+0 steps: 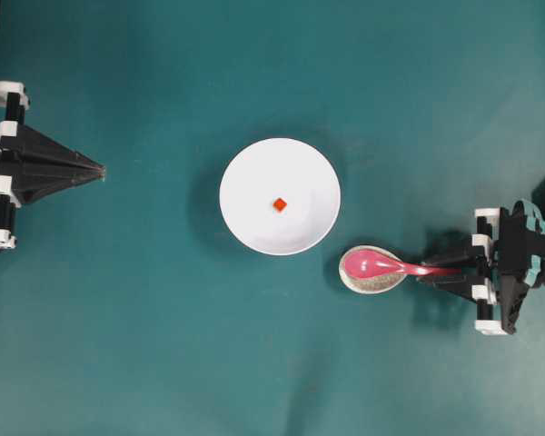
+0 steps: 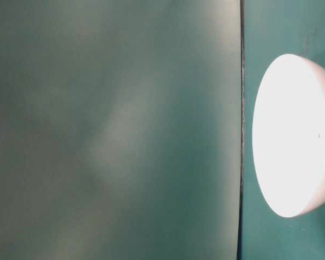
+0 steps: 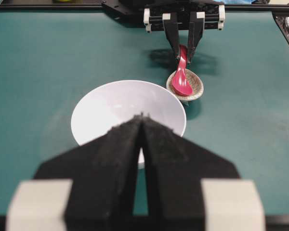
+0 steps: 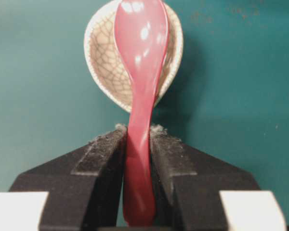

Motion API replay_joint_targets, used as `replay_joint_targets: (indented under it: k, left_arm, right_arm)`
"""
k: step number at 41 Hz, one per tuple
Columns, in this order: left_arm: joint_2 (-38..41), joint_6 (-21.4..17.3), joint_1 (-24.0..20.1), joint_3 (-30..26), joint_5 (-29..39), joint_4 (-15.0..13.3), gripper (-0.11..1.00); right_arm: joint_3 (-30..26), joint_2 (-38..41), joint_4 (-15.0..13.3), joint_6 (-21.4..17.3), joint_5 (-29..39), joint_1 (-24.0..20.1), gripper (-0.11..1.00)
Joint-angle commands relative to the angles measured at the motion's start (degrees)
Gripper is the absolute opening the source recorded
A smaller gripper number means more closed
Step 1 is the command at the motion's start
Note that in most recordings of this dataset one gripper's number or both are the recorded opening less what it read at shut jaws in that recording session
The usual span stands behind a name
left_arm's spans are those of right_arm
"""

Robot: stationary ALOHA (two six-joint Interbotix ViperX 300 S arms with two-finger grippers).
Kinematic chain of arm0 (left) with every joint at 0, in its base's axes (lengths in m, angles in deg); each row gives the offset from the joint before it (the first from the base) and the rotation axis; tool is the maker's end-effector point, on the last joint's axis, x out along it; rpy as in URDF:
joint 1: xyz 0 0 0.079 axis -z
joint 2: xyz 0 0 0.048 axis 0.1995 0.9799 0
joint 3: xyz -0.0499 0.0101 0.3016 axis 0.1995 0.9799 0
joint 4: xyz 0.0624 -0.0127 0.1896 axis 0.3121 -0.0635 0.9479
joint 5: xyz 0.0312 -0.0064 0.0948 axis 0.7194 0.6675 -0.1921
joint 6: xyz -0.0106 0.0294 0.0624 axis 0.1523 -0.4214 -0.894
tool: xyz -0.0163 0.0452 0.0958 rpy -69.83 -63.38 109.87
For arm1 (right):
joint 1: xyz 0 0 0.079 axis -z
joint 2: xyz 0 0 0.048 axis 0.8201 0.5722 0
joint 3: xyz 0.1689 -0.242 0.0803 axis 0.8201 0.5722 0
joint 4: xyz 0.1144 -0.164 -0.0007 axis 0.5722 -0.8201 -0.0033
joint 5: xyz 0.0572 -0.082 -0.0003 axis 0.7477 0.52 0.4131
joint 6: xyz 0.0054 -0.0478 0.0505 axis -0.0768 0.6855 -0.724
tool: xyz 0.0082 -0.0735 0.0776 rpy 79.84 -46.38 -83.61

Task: Grip the spoon and scoop the red block from the bowl with right arm.
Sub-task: 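Close the right gripper on the end of the pink spoon handle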

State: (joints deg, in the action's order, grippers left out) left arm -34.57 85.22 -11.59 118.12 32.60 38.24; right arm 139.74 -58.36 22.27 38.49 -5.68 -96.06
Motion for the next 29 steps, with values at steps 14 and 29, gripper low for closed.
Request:
replay_joint_targets:
  k: [14, 29]
  left_arm:
    - [0.4, -0.2, -0.1, -1.2, -0.2, 0.0, 0.00]
    - [0.4, -0.1, 0.0, -1.2, -0.1, 0.0, 0.00]
  right_arm:
    - [3.6, -8.8, -0.1, 1.0, -0.8, -0.2, 0.52]
    - [5.6, -8.4, -0.1, 1.0, -9.3, -3.9, 0.52]
